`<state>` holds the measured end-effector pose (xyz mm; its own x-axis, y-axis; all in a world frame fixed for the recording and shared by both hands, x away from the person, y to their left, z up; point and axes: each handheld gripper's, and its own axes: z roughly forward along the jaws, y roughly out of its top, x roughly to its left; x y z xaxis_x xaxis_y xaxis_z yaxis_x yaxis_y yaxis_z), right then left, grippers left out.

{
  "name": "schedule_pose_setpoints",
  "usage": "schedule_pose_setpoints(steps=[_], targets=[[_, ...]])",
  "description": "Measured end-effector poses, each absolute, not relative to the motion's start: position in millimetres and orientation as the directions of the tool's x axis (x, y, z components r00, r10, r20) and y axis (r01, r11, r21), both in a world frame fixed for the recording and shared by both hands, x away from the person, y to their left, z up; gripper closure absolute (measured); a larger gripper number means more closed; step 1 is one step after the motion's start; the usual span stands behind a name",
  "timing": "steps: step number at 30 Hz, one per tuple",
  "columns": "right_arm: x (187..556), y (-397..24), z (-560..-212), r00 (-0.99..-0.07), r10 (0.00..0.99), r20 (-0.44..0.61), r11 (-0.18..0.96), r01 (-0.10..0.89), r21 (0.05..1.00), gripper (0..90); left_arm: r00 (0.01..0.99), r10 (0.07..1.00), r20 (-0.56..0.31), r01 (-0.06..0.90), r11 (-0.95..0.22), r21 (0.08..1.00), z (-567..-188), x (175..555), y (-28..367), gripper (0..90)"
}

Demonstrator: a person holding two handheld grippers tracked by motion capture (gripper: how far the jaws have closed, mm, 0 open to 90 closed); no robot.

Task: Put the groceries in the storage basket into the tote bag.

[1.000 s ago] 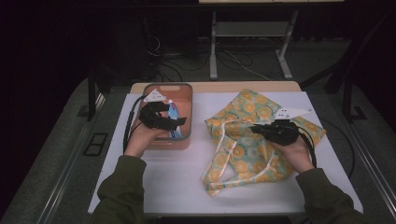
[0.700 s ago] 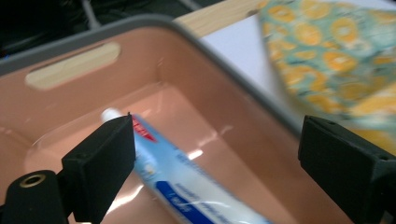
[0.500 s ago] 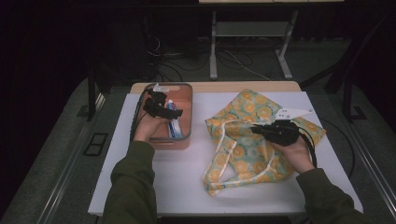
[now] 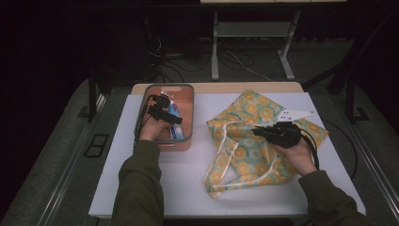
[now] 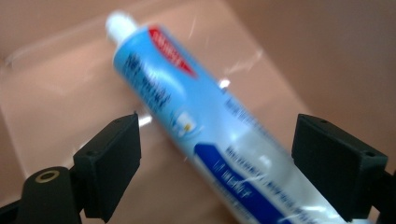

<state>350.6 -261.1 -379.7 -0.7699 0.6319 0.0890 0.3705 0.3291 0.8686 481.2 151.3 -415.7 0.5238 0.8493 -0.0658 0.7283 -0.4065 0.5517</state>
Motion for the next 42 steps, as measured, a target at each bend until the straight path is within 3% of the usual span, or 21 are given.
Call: schedule_pose_setpoints(steps=[5,7,11,17,27,34,42], targets=[[350,-262,-380,-0.768,0.635,0.085,0.330,0.369,0.869,89.0,0.549,0.832,-0.082,0.735,-0.433,0.522,-419,482,146,19.1],[350,-262,-380,-0.767,0.636,0.085,0.330,0.369,0.869,89.1,0.579,0.811,-0.084,0.734,-0.473,0.487,-422,481,143,25.5],[350,-263,-380,-0.765,0.639,0.078,0.334,0.367,0.868,89.0,0.611,0.791,-0.003,0.697,-0.537,0.475,-422,479,137,41.3],[349,-263,-380,-0.764,0.640,0.075,0.337,0.367,0.867,89.0,0.602,0.799,-0.015,0.708,-0.524,0.474,-421,479,138,49.2],[349,-262,-381,-0.764,0.641,0.071,0.340,0.367,0.866,89.1,0.575,0.814,-0.086,0.738,-0.470,0.484,-416,479,145,72.6],[349,-262,-381,-0.765,0.640,0.072,0.340,0.366,0.866,89.0,0.580,0.809,-0.094,0.735,-0.469,0.490,-411,481,147,74.9],[349,-263,-381,-0.765,0.640,0.077,0.336,0.368,0.867,89.0,0.583,0.806,-0.105,0.700,-0.432,0.569,-383,479,157,74.9]])
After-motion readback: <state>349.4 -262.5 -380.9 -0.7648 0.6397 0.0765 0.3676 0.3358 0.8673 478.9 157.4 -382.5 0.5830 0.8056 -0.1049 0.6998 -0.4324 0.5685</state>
